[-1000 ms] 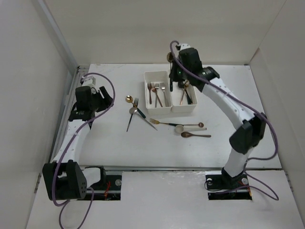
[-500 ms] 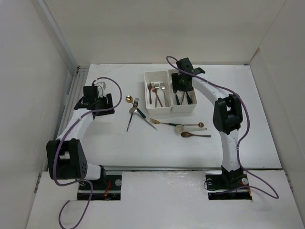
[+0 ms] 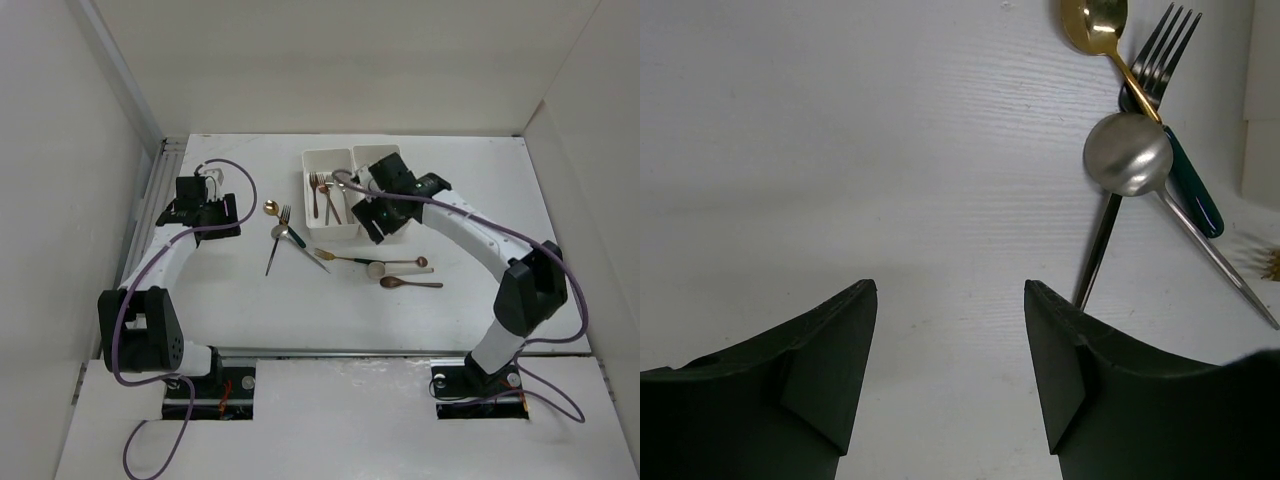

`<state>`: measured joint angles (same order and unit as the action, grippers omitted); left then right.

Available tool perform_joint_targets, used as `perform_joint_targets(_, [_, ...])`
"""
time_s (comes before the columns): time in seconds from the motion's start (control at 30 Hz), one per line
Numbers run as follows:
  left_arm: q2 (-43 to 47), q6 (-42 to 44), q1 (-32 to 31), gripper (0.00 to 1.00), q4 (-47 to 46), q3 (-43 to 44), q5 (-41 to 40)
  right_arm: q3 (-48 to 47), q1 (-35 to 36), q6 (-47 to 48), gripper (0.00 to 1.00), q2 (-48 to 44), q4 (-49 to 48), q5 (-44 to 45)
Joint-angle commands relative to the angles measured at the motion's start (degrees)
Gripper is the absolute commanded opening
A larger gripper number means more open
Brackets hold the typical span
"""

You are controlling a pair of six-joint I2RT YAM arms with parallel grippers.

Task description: Sort the eating utensils into containers

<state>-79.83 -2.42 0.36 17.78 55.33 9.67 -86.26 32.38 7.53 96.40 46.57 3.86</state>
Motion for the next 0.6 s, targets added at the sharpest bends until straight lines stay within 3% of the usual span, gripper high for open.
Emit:
perform_joint_targets(0.0, [0.7,-0.5,-0.2,0.58,-0.5,1.6,0.2,4.1,0.8,6.4,0.73,-0.9,7.2,-2.1])
perform_joint_targets(0.13, [1.3,-0.5,-0.2,0.58,-0.5,2.7,-0.4,9.0,1.4,7.3,0.70,-1.5,9.2,-0.9])
perform_joint_targets(0.27, [2.5,-0.5,-0.2,0.58,-1.0,2.7,-0.4,15.8,1.4,7.9,0.67,-2.0,-0.8,4.0])
perform_joint_targets(0.37, [3.7,-1.0,-0.2,0.58,-1.0,2.2,-0.4,20.0,1.4,9.8,0.66,-3.1,-9.4,2.3])
perform_joint_targets(0.47, [4.4,-1.0,-0.7,0.58,-1.0,2.1,-1.0,20.7,1.4,9.8,0.66,-2.0,-12.7,3.4])
perform_joint_targets(0.57, [4.9,-1.0,-0.7,0.58,-1.0,1.5,-1.0,20.7,1.4,10.4,0.59,0.4,-14.6,2.8])
